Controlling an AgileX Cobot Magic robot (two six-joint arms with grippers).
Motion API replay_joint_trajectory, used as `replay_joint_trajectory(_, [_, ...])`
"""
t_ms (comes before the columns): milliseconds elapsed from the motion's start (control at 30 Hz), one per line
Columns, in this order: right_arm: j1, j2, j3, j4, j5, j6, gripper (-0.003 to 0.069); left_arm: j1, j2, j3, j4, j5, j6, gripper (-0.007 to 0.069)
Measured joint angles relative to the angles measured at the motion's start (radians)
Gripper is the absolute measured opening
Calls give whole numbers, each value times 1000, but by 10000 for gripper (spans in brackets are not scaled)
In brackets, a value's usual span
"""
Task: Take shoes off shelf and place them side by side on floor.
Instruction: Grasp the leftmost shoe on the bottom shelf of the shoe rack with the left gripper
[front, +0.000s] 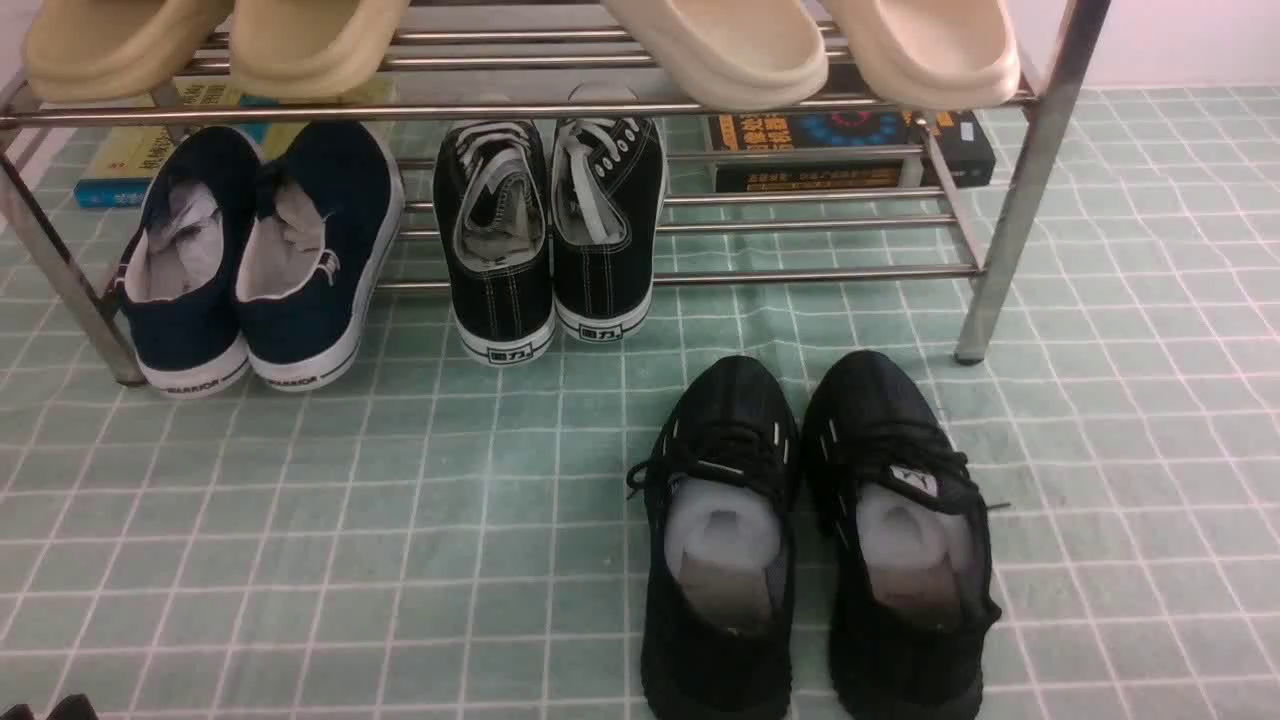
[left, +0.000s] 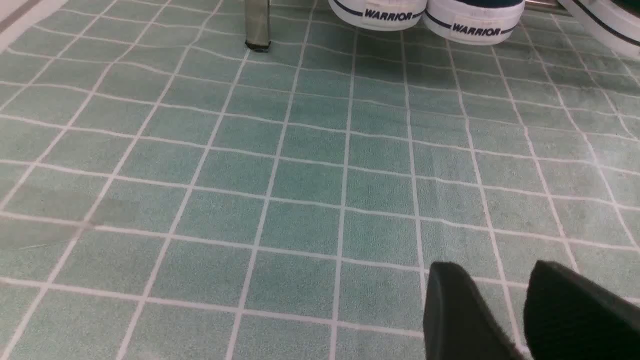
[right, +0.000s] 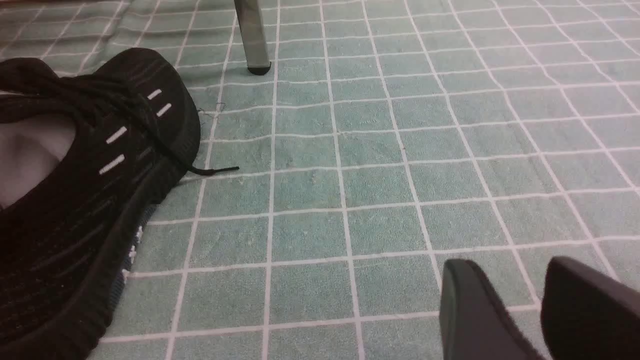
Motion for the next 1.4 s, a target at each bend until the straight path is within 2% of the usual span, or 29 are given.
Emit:
replay_joint_trajectory(867, [0,0,0,0,0,0,237,0,0,0,-1,0,-2,242])
replay_joint_trajectory(933, [0,0,0,0,0,0,237,0,0,0,-30,0,-41,242])
replay_joint_trajectory(1167, [0,0,0,0,0,0,237,0,0,0,-316,4,-342,242])
replay_joint_trajectory(1267, [0,0,0,0,0,0,237,0,0,0,-375,8,-423,242])
replay_joint_trajectory(1400, [0,0,0,0,0,0,237,0,0,0,-388,11,-443,242])
